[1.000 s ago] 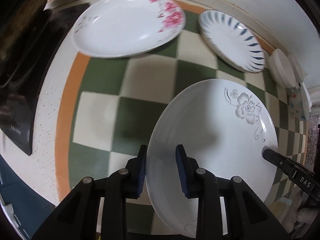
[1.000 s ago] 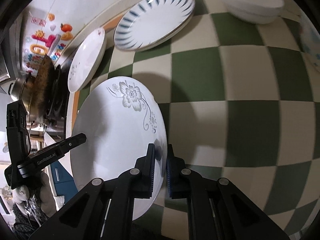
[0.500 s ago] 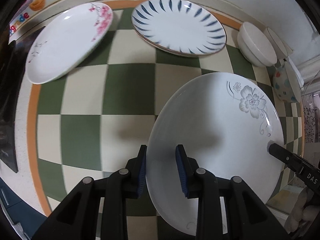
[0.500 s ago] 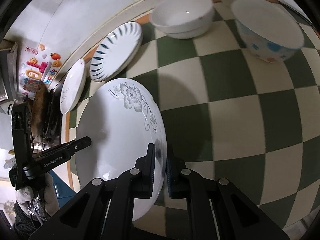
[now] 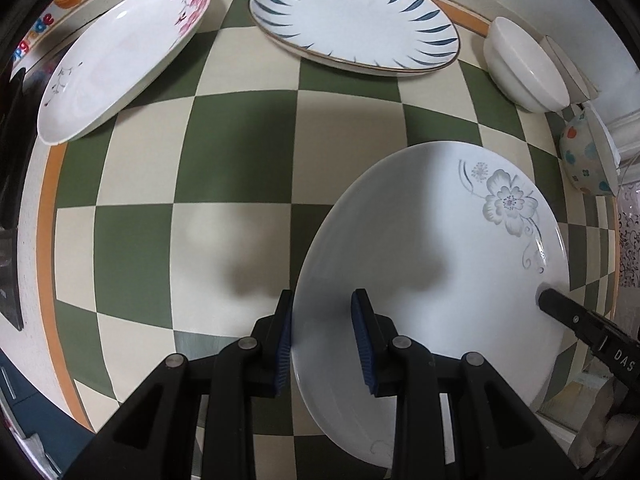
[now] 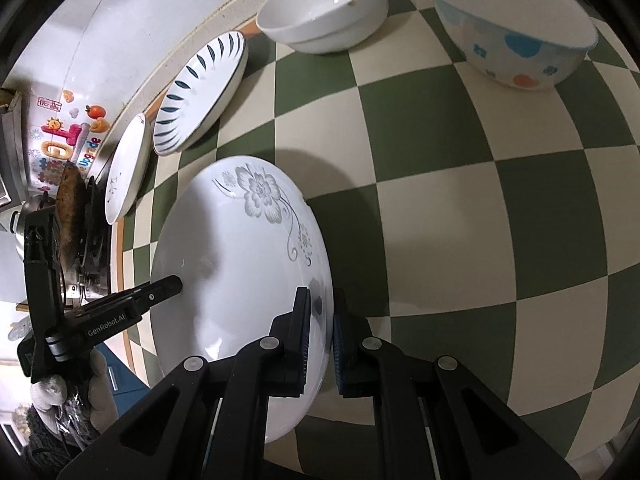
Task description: Organize plates and bowls
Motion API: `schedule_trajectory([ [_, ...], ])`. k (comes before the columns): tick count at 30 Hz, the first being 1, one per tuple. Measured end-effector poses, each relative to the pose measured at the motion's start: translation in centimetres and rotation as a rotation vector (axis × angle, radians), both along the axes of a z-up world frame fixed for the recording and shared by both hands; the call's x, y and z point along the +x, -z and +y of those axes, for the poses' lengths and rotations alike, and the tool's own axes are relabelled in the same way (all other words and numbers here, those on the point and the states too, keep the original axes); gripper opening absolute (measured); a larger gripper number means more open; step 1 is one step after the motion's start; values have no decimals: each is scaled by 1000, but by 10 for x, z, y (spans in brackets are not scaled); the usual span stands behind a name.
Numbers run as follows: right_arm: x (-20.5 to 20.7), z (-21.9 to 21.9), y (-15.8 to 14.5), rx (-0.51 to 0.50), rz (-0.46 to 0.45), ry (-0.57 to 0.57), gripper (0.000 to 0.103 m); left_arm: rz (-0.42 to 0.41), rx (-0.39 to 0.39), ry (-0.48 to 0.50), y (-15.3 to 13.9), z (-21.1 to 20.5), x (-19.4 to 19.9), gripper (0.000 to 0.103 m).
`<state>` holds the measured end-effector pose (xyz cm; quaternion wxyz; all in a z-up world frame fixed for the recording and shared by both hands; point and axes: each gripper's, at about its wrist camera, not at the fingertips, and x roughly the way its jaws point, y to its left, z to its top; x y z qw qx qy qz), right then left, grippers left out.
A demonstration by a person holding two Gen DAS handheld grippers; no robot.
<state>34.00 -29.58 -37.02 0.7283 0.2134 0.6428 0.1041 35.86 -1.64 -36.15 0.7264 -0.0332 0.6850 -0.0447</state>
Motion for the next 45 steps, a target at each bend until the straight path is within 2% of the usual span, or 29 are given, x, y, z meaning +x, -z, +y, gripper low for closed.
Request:
schedule_trajectory([
  [8,1,6,15,10,54,-16,12,-9,17,-2,2,-15,5,26],
  [11,4,3,18,31,108,-7,13,-22,34,-16,-11,-9,4,26],
  [15,9,-7,-3,-1,115,32,13,-112,46,-103,-56,25,3,27],
  [18,17,-5,-34,10,73,56,16,-186,81,-195,-90,66,15,29],
  [21,33,17,-63,38,23,45,30,-227,97,-295,-104,116,31,34],
  [23,53,48,-77,73,-12,2,41,-213,83,-357,-96,154,44,34],
  [29,137,160,-82,103,-85,-178,41,-163,47,-472,-65,218,71,34],
  [34,215,246,-65,65,-114,-284,41,-125,7,-530,-41,251,90,34],
  [38,261,289,-47,13,-108,-341,41,-120,0,-544,-29,258,98,34],
  [42,291,311,-20,-41,-80,-362,41,-112,-20,-532,-21,254,103,34],
  [45,308,316,-2,-43,-37,-355,38,-108,-25,-537,-14,255,108,34],
])
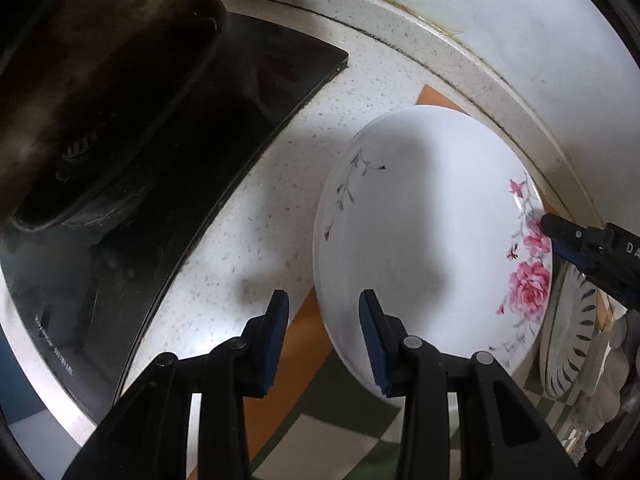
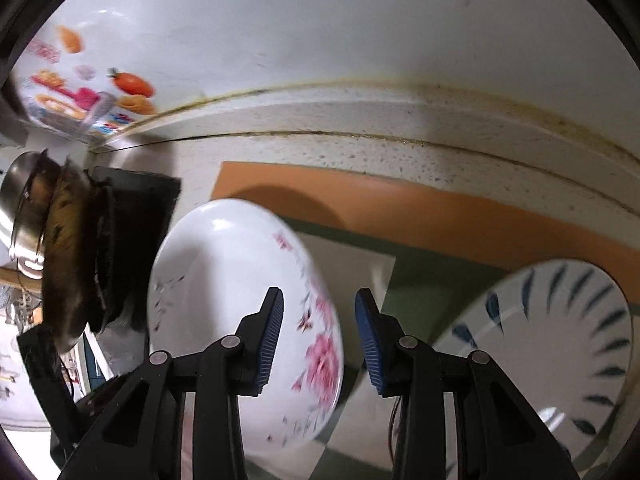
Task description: Organize plates and bowls
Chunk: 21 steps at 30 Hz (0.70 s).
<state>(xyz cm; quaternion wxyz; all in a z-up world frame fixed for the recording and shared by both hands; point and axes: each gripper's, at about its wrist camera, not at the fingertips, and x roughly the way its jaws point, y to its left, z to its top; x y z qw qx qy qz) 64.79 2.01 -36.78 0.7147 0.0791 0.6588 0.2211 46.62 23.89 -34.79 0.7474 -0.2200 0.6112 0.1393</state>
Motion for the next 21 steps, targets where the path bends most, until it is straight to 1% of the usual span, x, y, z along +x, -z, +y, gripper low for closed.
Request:
schedule_trajectory([
  [1,4,-1,5,11,16,2,36,-3,-12,-7,2,2,0,34],
  [3,10,0,13,28,45,2,27,-11,-20,-11,4,2,1,24],
  [4,12,-2,16,27,52,0,22,-16,-26,-6,5,2,0,23],
  [5,13,-3,18,43,60,-1,18,-22,-32,-6,3,2,-3,19],
  [6,13,-3,20,62,64,-3,16,-25,-33,-7,1,2,-7,18],
  [10,8,4,17,42,8,-44,15,-34,-27,-17,-3,1,-12,18],
  [14,3,3,15,50,-1,-54,13,-40,-34,-14,-4,-2,-17,18],
  [19,-10,-5,4,56,-39,-64,10,-54,-5,24,-18,-12,-31,18],
  [21,-15,-11,-1,67,-48,-55,9,-63,-6,35,-24,-14,-33,18],
])
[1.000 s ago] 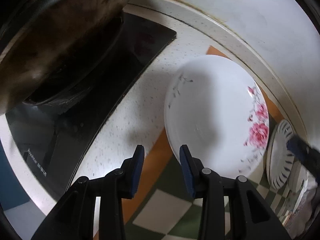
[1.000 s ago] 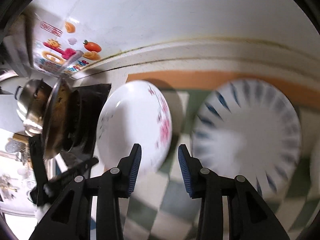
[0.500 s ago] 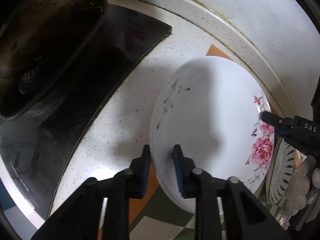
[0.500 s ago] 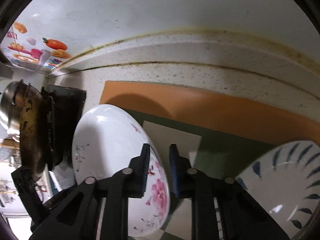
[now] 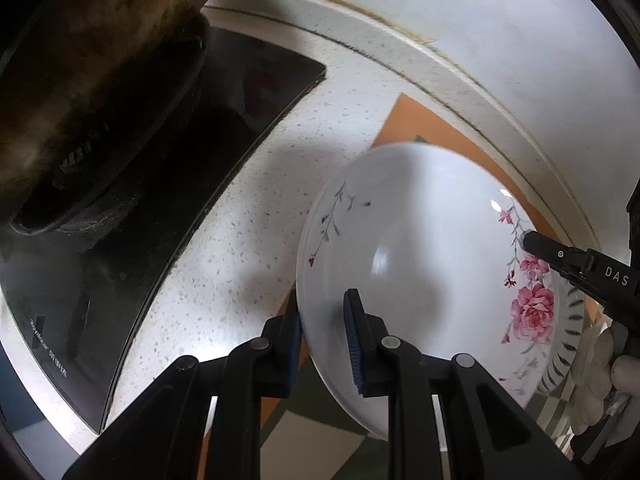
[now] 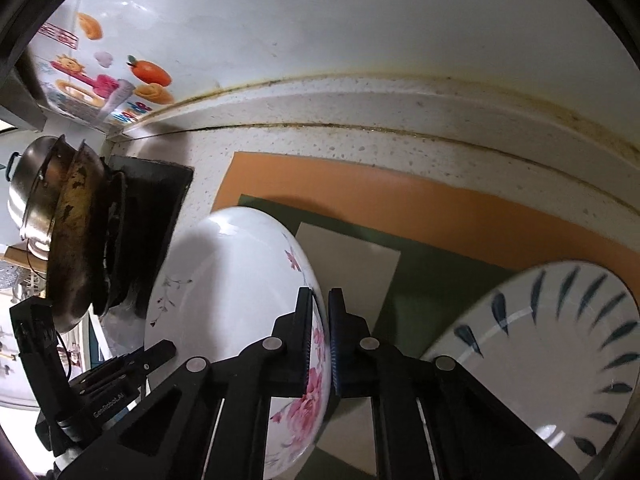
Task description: Organize plates and bowls
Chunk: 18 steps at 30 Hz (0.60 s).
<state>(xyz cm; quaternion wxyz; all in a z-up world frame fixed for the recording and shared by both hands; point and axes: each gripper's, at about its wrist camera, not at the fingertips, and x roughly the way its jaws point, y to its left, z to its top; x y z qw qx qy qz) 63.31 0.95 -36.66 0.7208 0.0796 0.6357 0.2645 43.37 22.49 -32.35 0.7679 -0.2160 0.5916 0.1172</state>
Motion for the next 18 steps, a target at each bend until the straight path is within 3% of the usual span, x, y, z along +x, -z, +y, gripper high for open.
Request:
schedule_trajectory([
  [8,-31,-42,-35,52,-43,56,8,-45,5,65,-35,-18,-8,18],
  [18,-105,-132,-100,100,-119,158,7,-88,-24,193,-79,-84,-32,18],
])
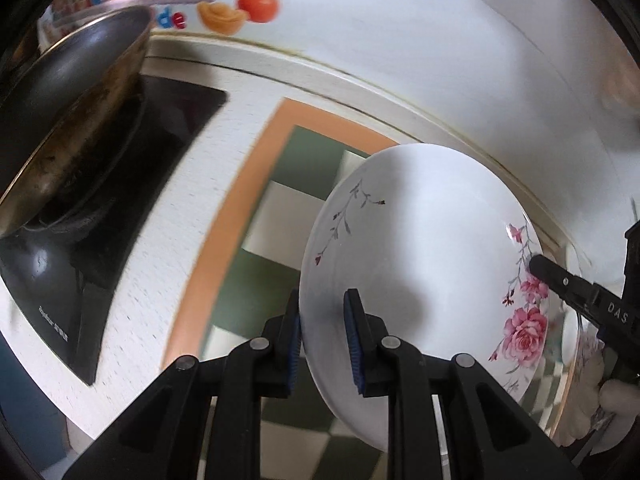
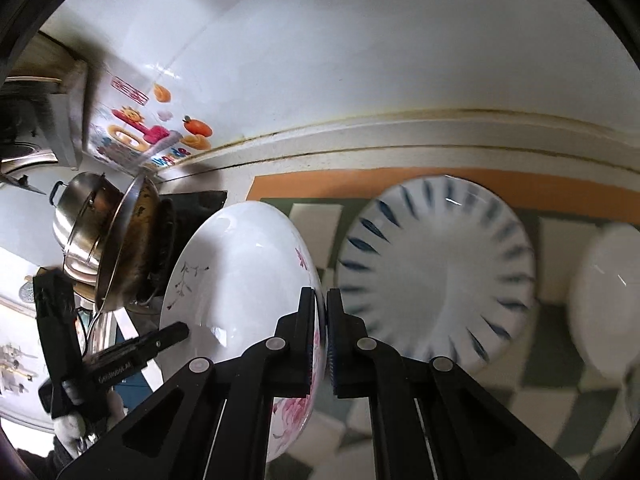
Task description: Organize plates and bowls
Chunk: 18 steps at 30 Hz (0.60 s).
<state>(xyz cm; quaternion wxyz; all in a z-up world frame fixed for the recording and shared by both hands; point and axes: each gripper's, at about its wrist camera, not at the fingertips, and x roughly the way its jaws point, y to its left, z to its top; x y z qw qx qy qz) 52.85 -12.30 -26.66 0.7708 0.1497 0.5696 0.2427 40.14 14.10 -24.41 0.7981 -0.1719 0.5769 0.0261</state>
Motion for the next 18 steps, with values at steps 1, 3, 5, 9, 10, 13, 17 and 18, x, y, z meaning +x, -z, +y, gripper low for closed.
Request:
schedule_trajectory([
  [1,-10,-11,-4,5,1,14,7,-4,9,24,-4,-11,-6,18],
  [3,-33,-33,-11,9,-1,38,7,0,14,59,-5,-26,-11,18],
  [5,-55,-54,-14,9,2,70,7,11,13,100,-3,-44,-19,18],
  [9,-96,-93,-11,15,20,129,7,45,5,164,7,-73,-29,18],
  [10,-107,-104,-8,18,30,149,7,54,8,184,10,-83,-32,18],
  [13,-130,-127,1,20,55,187,7,74,21,234,19,-106,-38,18],
  [17,-155,-155,18,14,82,240,7,97,38,296,31,-130,-43,18],
  [18,-161,-161,23,11,90,251,7,103,46,312,34,-135,-44,18],
])
